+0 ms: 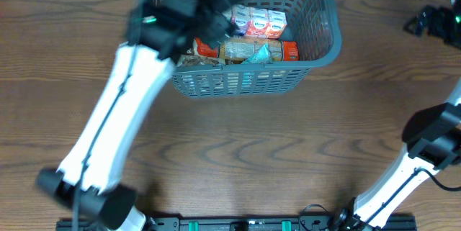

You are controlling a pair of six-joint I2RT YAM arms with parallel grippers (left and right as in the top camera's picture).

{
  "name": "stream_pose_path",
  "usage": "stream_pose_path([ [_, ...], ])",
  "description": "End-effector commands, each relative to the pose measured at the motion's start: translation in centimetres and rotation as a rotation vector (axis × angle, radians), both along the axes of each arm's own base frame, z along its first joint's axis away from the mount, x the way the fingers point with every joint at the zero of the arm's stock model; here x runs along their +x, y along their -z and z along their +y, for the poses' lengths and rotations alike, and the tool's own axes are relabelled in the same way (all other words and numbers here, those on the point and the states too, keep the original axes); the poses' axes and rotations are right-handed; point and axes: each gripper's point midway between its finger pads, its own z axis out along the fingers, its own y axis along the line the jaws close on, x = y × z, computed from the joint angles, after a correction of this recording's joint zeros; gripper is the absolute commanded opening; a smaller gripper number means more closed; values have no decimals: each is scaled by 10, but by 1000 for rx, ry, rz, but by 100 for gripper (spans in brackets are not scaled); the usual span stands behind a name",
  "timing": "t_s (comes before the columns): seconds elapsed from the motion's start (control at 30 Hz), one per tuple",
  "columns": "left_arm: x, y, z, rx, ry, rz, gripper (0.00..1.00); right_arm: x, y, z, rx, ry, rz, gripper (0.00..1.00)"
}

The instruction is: Pack container

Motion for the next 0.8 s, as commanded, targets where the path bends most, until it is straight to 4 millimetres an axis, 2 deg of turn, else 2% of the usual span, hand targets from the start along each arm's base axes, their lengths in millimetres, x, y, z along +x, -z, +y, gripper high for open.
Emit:
stream_pose_path([
  [0.0, -10, -43, 82, -143, -373, -70, 99, 16, -77, 51, -111, -135, -183, 99],
  [0.1, -34, -54, 134, -248, -562, -54, 99, 27, -105, 90, -138, -212, -263, 99],
  [0.17, -52, -56, 165, -287, -671, -37, 99, 29, -116, 113, -141, -256, -295, 99],
  [0.27, -81, -51, 192, -303, -745, 26, 99, 22, -120, 142, -125, -281, -279, 99],
  [0.4, -112, -39, 197, -318, -753, 129, 99, -3, -115, 141, -164, -180, -181, 99],
  [0.57, -142, -22, 194, -311, -754, 198, 99, -48, -121, 143, -148, -163, -96, 99],
  [0.67, -159, -3, 192, -314, -758, 234, 99, -64, -135, 150, -118, -164, -125, 99],
  [0.77, -177, 22, 184, -331, -733, 281, 99, -90, -143, 158, -93, -161, -125, 99],
])
